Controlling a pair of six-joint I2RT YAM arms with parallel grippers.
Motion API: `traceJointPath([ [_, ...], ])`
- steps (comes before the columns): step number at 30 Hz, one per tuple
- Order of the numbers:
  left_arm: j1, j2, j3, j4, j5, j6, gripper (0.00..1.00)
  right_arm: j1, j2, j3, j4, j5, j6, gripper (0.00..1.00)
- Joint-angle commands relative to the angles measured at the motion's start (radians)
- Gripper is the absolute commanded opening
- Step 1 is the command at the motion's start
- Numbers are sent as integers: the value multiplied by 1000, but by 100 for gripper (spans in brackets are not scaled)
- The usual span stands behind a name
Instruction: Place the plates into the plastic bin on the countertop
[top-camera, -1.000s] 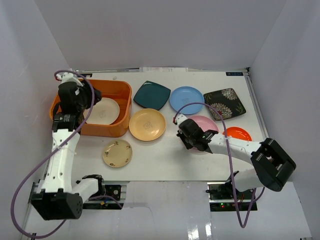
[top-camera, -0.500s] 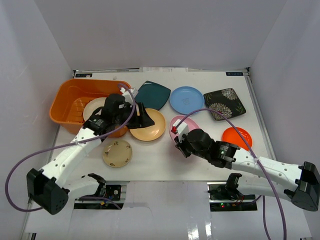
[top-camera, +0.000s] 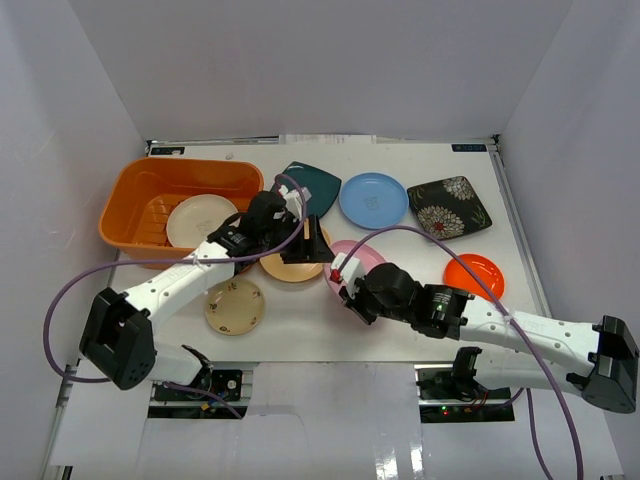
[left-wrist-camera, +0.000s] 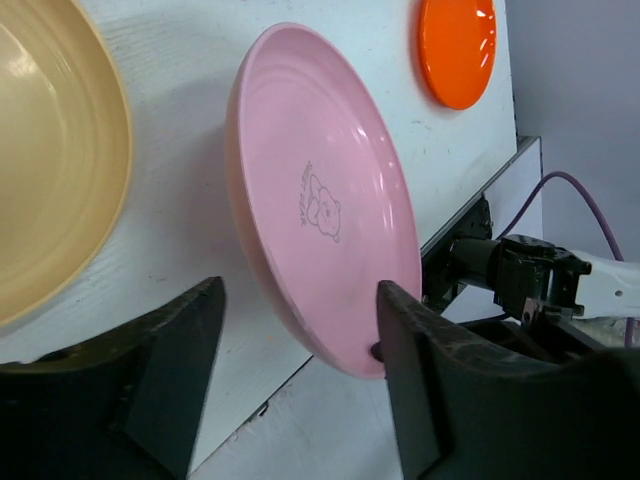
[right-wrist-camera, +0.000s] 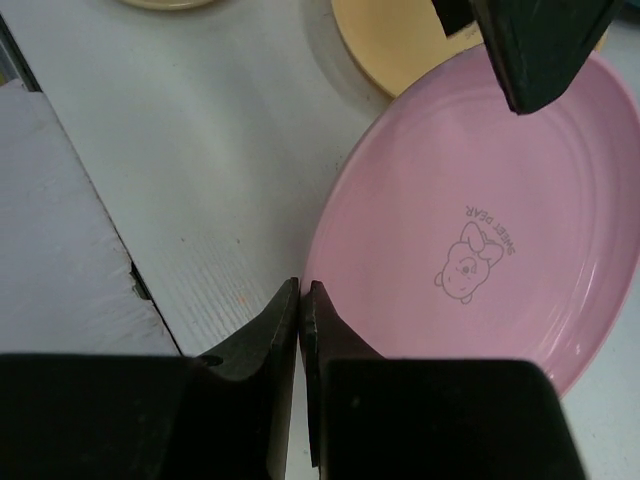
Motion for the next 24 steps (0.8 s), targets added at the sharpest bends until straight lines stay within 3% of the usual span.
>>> traceJointPath([
  [1, -20, 37, -16, 39, -2, 18, 68, 22, -2, 62, 47, 27, -35, 8],
  [5, -23, 57, -15, 33, -33, 42, 44, 34, -10, 57, 64, 28, -34, 8],
  [6, -23, 57, -9, 27, -51, 46, 31, 39, -10, 57, 64, 33, -35, 8],
  [7, -23, 54, -6, 26, -59, 46, 12, 42, -13, 57, 64, 37, -34, 8],
  [9, -23, 40, 5, 23, -71, 47, 0, 46, -16, 51, 65, 56, -34, 10],
  [12, -23, 17, 22, 18, -105, 47, 0, 48, -33, 50, 62, 77, -21, 36],
  [13, -22, -6, 33, 21, -123, 47, 0, 51, -43, 56, 55, 83, -15, 51],
  [16, 22, -69, 74, 26, -139, 59, 0, 54, -89, 86, 10, 149, 20, 69],
  [20, 174, -151, 151, 0, -124, 61, 0, 52, -203, 73, 32, 186, 81, 83],
  [24, 366, -216, 221, -52, -189, 73, 0, 54, -278, 28, 69, 211, 110, 87],
])
